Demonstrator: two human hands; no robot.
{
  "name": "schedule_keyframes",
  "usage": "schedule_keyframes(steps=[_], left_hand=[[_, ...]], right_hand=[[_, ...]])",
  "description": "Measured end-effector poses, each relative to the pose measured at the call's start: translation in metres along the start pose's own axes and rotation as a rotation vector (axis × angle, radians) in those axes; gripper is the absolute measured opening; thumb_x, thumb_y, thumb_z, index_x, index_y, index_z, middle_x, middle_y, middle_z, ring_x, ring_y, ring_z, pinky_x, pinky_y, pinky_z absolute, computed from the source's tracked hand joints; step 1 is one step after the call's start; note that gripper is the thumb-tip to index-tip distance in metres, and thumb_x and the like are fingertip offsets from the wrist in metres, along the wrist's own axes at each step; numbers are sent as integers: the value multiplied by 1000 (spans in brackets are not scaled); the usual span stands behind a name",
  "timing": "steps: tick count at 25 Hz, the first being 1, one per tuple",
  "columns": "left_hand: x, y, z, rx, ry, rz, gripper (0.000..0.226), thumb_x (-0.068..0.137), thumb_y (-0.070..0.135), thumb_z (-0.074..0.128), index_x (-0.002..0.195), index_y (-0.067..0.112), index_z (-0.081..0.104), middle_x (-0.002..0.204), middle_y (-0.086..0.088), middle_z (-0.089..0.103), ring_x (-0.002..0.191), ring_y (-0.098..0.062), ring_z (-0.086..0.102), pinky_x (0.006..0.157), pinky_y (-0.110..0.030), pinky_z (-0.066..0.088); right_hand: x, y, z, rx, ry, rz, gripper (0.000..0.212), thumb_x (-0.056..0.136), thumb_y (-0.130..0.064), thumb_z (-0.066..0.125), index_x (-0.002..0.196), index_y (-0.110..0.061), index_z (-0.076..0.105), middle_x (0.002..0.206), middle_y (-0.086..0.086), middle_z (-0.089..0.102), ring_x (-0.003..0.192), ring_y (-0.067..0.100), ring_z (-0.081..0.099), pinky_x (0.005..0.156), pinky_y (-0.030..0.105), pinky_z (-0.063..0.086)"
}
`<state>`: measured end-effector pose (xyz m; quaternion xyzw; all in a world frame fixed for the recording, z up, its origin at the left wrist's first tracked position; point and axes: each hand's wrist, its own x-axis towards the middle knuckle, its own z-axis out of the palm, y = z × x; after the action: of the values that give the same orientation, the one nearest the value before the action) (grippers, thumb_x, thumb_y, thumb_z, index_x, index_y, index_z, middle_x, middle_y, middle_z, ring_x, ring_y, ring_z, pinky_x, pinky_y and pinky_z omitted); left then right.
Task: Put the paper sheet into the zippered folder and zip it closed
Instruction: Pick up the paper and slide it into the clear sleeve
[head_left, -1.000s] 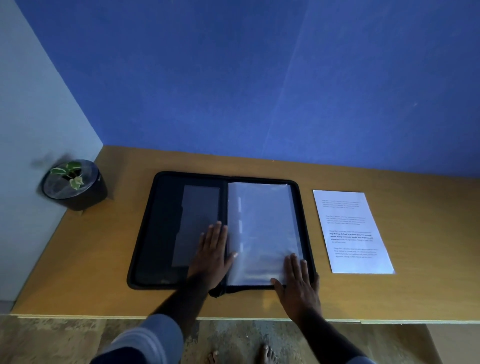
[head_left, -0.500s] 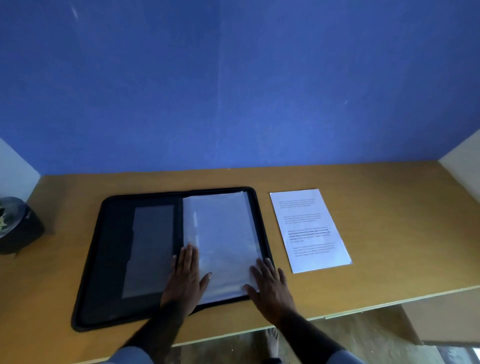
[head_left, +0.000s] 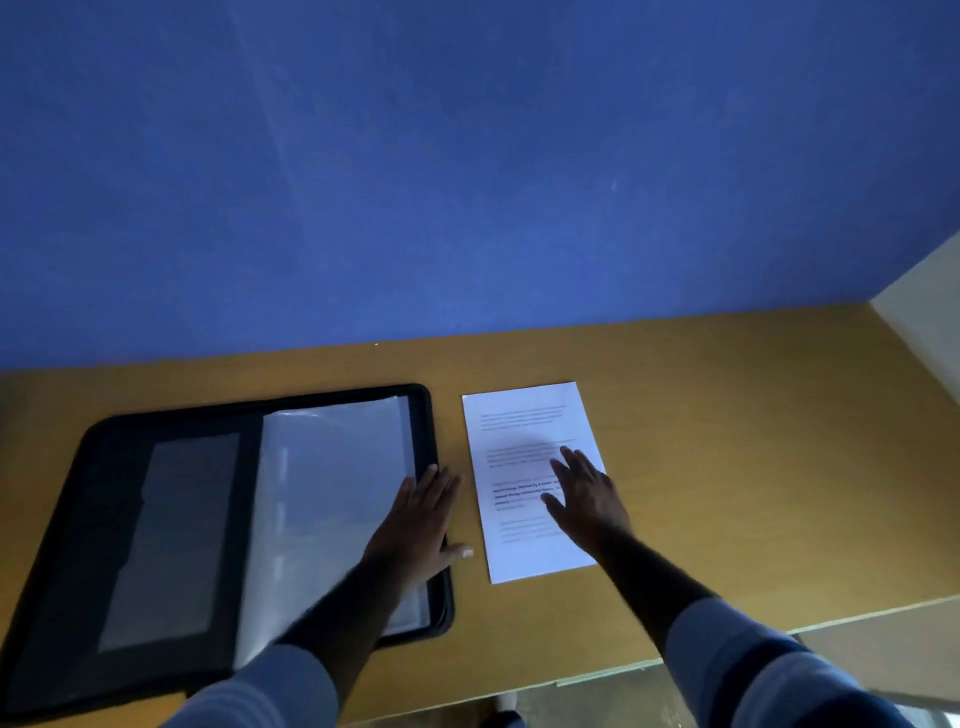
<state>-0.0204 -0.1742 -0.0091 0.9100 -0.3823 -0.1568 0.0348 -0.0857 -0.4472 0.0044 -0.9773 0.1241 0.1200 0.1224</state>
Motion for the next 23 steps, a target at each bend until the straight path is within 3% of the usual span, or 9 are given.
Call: schedule_keyframes(steps=[6,15,20,23], left_hand=[[42,30,5,-33,-80,-5,118,82,62,67,163,12,-3,171,-5,-12,158,-25,-9,126,-46,-6],[40,36,2,-52,-98,-55,118,82,59,70,163,14,-3,170,-1,-17,158,-22,-13,126,-46,-6],[39,41,-2,-57,-124,-97,117,84,55,71,162,15,-6,170,0,-18,157,-22,-14,128,-48,-3],[39,45,-4,-63,-139,-125,116,85,52,72,162,16,-7,170,1,-19,157,-22,-14,128,-49,-3]], right_hand=[[74,35,-35,20,-65,-6,74,94,-41,64,156,-14,33,169,4,19,154,21,21,117,38,34],[129,39,-50,-23,-150,3,81,89,-49,68,153,-13,34,168,7,16,147,31,25,113,48,36],[142,38,-55,-5,-48,11,60,88,-42,66,137,-12,50,145,11,49,130,34,44,102,45,42],[149,34,-62,73,-47,56,55,89,-46,63,130,-11,53,132,13,59,123,35,51,96,42,44]])
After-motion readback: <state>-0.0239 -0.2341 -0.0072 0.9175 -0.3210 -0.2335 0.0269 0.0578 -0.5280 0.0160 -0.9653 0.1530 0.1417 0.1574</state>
